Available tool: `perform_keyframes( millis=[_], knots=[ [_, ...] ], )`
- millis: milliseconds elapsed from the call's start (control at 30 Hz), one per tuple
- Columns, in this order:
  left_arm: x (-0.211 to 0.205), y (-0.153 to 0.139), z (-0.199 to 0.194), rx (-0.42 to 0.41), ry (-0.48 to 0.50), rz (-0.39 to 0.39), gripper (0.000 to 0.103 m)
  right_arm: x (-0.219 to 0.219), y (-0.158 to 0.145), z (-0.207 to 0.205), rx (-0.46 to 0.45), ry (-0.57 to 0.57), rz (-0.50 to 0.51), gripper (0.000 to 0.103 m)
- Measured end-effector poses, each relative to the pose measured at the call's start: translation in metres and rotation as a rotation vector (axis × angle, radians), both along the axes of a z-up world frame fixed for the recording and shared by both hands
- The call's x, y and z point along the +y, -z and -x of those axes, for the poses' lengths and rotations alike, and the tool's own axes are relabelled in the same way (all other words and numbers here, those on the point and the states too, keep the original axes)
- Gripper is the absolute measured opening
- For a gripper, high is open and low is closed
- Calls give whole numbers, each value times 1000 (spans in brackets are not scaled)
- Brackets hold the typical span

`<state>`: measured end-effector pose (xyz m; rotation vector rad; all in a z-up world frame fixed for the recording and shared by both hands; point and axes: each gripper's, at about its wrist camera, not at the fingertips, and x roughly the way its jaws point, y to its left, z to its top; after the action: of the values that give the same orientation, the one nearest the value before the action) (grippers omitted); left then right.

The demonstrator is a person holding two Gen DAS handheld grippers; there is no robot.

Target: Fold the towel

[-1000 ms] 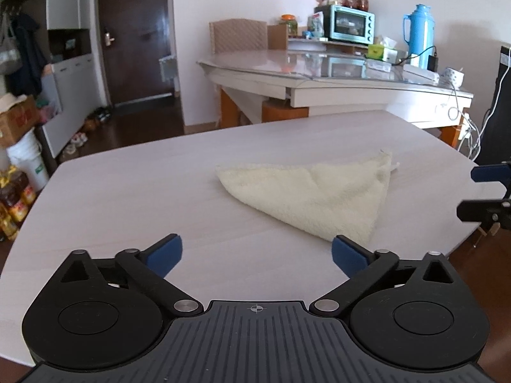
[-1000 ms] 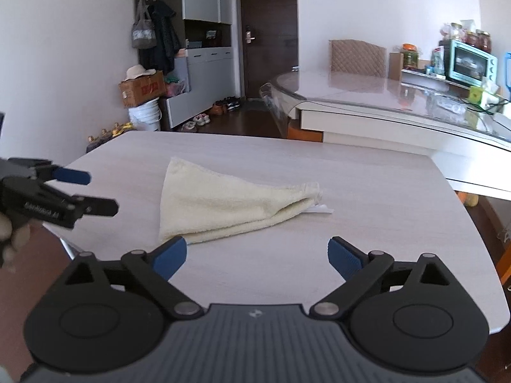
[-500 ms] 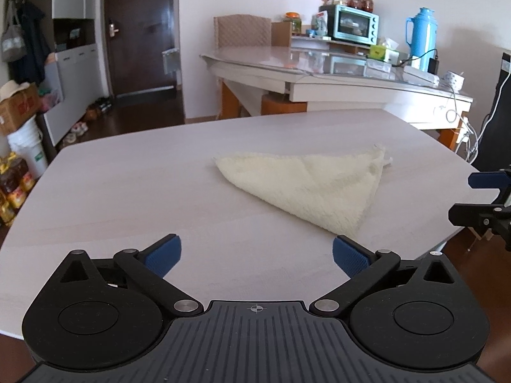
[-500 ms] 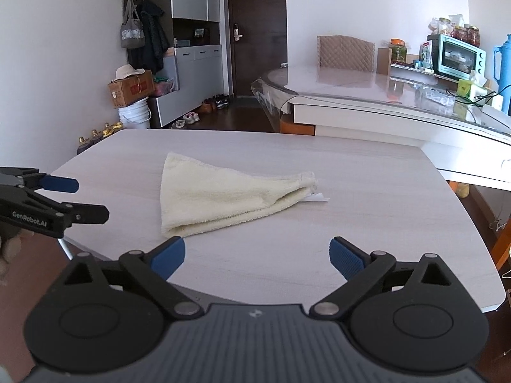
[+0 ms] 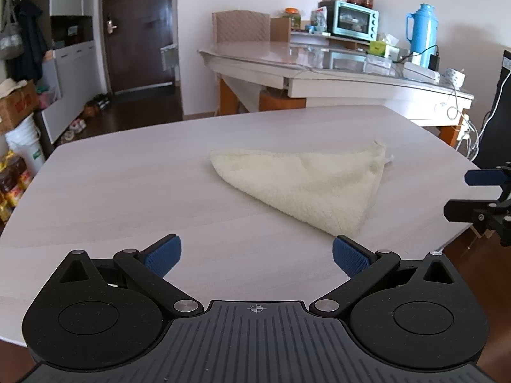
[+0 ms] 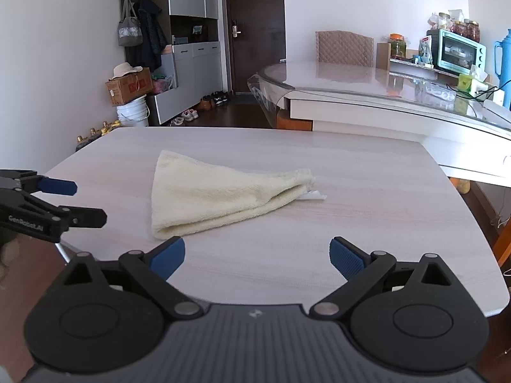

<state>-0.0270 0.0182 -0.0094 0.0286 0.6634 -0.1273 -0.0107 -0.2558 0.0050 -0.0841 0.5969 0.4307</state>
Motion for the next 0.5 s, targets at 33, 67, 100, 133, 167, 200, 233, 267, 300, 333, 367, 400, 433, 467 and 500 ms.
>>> perform_keyframes(
  millis=[33,67,100,133,167,200,233,267,300,333,367,400,433,467,500],
  knots=[
    [0,0,-3,0,0,-1,103,0,-1,-3,-1,-1,-3,98],
    [-1,1,-6,3,4,-3,103,-1,-1,-11,-1,4,-12,97],
    [-1,1,-10,6,8,-6,103,-3,-2,-18,2,5,-25,93],
    [-3,2,-15,9,12,-13,103,-4,-2,-25,6,5,-37,91],
    [-4,3,-20,12,17,-20,103,-5,-2,-34,9,10,-50,88],
    [-6,4,-25,14,21,-27,103,-6,-1,-43,15,12,-60,83],
    [-7,5,-31,14,21,-34,103,-6,0,-53,21,14,-68,80],
    [-9,6,-38,13,21,-40,103,-7,2,-63,30,17,-77,75],
    [-10,7,-44,11,21,-41,103,-7,4,-72,41,16,-88,71],
    [-10,7,-50,8,20,-42,103,-6,6,-81,51,13,-99,68],
    [-11,7,-56,6,19,-41,103,-6,8,-87,57,12,-108,63],
    [-10,8,-62,4,18,-42,103,-5,11,-95,64,13,-120,61],
    [-11,9,-67,5,21,-46,103,-5,13,-101,70,17,-124,61],
    [-12,11,-73,6,24,-51,103,-4,15,-107,75,23,-126,60],
    [-12,13,-79,8,25,-59,103,-4,17,-112,78,26,-132,58]
  ],
)
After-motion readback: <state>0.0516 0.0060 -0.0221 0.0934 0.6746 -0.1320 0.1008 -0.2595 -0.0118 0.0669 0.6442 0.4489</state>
